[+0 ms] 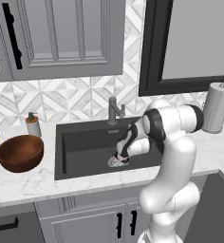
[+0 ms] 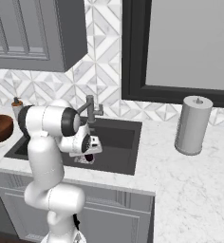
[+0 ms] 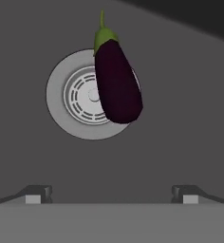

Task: Pick the eggplant from the sink and place it in the bowl. Then pick the bowl and place it in the microwave. Then close the microwave door and press the start button.

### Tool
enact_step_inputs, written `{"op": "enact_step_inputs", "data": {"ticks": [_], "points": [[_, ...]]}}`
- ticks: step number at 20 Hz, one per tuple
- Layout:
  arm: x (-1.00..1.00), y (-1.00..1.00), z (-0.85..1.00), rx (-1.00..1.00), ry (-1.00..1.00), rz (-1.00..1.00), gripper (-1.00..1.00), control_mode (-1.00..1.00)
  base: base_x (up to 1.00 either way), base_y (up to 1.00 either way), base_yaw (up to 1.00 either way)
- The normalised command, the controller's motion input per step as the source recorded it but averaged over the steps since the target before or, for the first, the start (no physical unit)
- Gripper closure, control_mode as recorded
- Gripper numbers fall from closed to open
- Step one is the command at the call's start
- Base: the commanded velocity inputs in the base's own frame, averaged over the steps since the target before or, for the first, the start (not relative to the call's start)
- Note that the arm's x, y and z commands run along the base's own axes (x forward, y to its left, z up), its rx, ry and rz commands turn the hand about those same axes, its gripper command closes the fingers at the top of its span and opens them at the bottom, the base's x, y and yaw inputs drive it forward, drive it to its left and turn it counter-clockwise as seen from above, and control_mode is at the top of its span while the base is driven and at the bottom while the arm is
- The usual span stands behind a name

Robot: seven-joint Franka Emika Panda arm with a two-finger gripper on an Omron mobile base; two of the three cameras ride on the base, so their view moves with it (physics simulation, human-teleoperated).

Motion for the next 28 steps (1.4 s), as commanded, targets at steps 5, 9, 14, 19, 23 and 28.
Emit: {"op": "enact_step_inputs", "data": {"ticks": [5,9,14,19,23,28], "points": [[0.36,0.03,-0.18,0.0,0.0,0.0,-1.0,-1.0,0.0,0.0,0.0],[0.22,0.09,-0.3,0.0,0.0,0.0,-1.0,-1.0,0.0,0.0,0.0],[0.24,0.11,-0.36,0.0,0.0,0.0,-1.0,-1.0,0.0,0.0,0.0],[0.22,0.01,-0.32,0.0,0.0,0.0,-1.0,-1.0,0.0,0.0,0.0],[0.27,0.0,-0.22,0.0,0.0,0.0,-1.0,-1.0,0.0,0.0,0.0],[0.27,0.02,-0.26,0.0,0.0,0.0,-1.0,-1.0,0.0,0.0,0.0]]}}
